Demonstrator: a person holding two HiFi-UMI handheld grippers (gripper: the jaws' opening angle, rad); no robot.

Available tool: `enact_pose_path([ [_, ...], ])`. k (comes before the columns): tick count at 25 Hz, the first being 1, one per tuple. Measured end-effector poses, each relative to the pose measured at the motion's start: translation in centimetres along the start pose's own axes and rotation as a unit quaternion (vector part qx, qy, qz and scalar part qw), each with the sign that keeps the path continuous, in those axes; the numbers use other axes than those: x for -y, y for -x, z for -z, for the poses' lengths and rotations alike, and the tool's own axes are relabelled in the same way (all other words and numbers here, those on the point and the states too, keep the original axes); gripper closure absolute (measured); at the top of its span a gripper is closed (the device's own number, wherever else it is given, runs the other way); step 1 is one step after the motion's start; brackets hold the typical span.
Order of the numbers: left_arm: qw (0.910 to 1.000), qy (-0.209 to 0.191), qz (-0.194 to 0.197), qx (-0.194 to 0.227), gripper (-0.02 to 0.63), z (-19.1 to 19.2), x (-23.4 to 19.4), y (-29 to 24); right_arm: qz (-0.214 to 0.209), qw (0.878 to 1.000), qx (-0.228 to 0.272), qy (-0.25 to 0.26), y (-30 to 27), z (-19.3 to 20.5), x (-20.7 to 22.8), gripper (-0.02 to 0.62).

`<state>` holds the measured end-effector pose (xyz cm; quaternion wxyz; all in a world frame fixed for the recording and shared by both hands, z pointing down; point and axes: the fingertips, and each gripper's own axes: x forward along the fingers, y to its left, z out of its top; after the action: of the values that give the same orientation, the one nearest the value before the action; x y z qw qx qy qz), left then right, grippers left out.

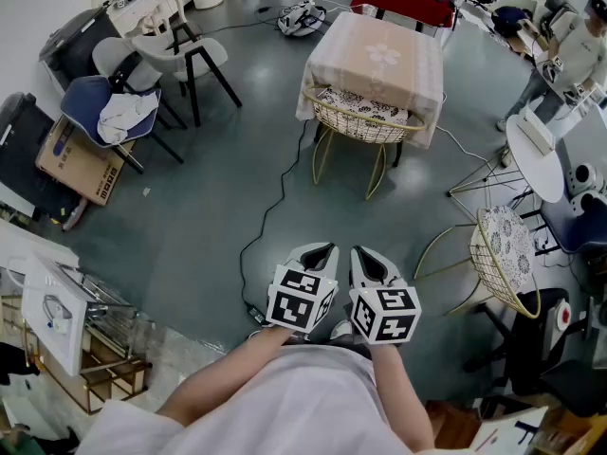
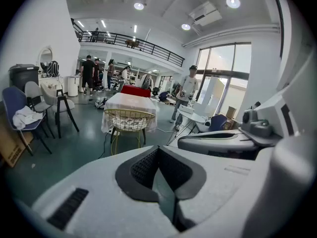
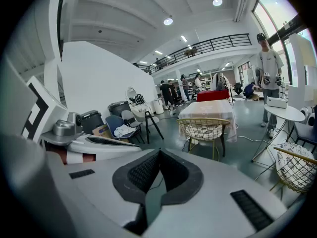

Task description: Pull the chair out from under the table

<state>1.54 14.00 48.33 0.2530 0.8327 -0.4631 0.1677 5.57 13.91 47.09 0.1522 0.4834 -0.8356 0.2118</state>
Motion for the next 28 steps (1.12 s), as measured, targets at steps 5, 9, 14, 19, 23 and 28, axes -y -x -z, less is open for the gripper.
enact_pose_path([
  [5, 1.0, 0.0, 0.001, 0.003, 0.601, 0.3, -0.6, 1.1, 0.004, 1.0, -0.004, 0.004, 0.0, 0.4, -1.3, 0.594],
  [9, 1.0, -0.003, 0.004, 0.006, 0.601, 0.6, -1.2, 1.8, 0.01, 1.0, -0.004, 0.007, -0.2, 0.6, -2.3, 0.592],
  [14, 1.0, 0.003, 0.004, 0.007, 0.601, 0.9, -1.8, 2.4, 0.009, 1.0, -0.005, 0.014, -0.5, 0.5, -3.3, 0.594],
  [19, 0.9999, 0.005, 0.001, 0.013, 0.601, 0.3, -2.7, 2.5, 0.004, 1.0, -0.01, 0.019, -1.2, 0.2, -3.9, 0.592],
  [23, 0.9999, 0.004, 0.002, 0.016, 0.601, -0.2, -3.2, 2.3, 0.005, 1.0, -0.007, 0.02, -1.6, -0.2, -3.8, 0.593],
  [28, 0.9999, -0.002, 0.005, 0.016, 0.601, -1.2, -3.6, 1.3, 0.004, 1.0, -0.004, 0.014, -2.6, -0.9, -3.2, 0.593],
])
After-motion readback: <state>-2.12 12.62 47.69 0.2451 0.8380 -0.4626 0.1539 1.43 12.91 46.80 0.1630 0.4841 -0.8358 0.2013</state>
